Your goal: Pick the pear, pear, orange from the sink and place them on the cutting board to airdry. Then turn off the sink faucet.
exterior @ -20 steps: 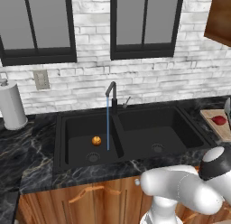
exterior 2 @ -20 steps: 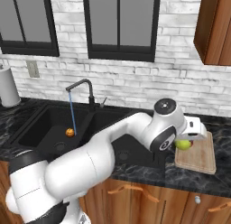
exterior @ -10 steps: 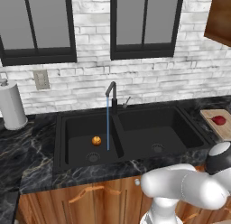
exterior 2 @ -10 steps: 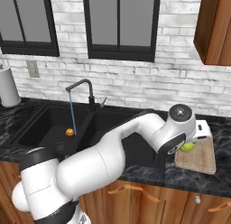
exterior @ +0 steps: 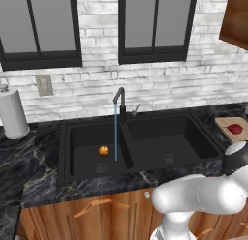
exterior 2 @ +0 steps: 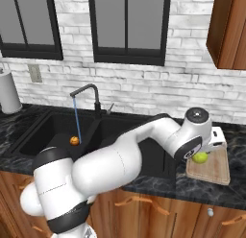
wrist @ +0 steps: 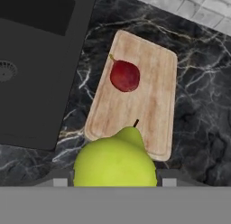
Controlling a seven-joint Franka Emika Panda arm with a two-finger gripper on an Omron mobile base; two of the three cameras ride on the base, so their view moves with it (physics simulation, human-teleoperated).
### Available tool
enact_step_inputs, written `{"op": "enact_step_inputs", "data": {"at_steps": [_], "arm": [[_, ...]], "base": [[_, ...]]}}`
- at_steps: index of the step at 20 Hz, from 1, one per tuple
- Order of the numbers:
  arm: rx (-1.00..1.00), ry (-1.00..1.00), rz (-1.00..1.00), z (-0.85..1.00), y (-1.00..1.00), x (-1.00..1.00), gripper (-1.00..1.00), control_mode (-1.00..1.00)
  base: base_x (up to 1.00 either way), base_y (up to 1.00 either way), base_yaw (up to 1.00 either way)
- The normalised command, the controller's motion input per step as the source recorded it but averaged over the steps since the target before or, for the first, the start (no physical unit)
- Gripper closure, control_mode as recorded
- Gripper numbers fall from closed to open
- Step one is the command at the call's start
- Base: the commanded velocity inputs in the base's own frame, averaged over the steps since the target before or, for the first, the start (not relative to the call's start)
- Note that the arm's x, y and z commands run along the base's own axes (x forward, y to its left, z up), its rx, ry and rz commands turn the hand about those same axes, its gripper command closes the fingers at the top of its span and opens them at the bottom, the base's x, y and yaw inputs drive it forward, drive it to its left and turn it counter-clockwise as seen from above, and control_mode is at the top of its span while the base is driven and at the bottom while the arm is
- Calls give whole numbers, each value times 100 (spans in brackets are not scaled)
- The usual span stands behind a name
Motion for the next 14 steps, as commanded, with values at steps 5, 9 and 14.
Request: {"op": "enact_step_inputs", "data": {"at_steps": [5,9,14], "arm": [[1,1,6,-24,-13,8,100,-100],[1,0,4,-13,-18,17,100,-100],[0,0,0,-4,-25,21,100,-100]], "base": [[0,0,0],[0,0,0],[0,0,0]]}}
